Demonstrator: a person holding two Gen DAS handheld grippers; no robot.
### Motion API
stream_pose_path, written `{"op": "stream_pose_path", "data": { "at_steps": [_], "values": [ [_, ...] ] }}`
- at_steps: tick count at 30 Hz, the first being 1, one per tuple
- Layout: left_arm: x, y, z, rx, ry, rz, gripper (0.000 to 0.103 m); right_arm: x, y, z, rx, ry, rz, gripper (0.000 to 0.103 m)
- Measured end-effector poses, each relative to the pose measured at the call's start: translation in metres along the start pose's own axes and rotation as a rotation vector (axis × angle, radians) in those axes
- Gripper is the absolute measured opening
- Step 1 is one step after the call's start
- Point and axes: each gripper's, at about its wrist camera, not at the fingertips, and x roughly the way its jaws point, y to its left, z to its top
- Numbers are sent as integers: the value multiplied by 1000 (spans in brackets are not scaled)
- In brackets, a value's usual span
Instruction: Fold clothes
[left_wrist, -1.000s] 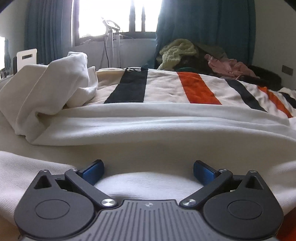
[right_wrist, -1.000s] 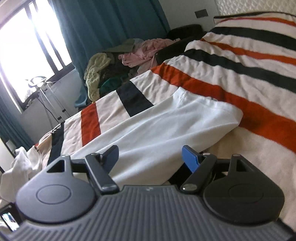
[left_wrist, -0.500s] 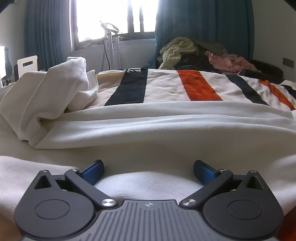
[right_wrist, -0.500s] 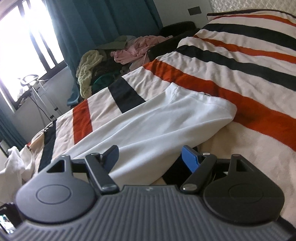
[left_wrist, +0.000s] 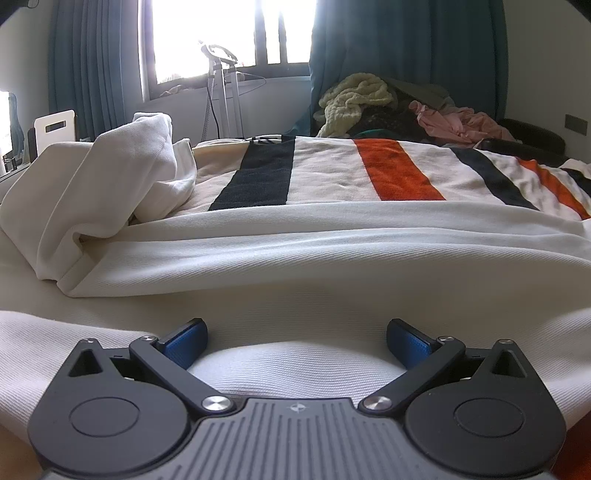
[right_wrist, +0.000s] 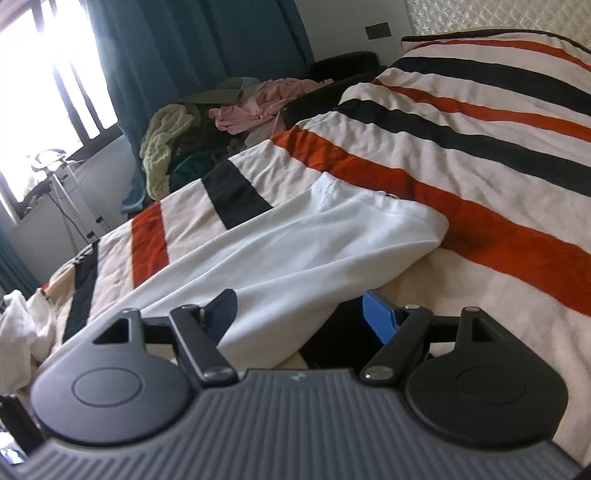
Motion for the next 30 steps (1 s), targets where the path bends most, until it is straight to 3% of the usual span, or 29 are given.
{"op": "stream_pose_path", "data": {
  "at_steps": [30],
  "values": [
    [-1, 0, 0, 0, 0, 1, 103, 8, -14, -1, 108, 51, 18, 77]
  ]
}}
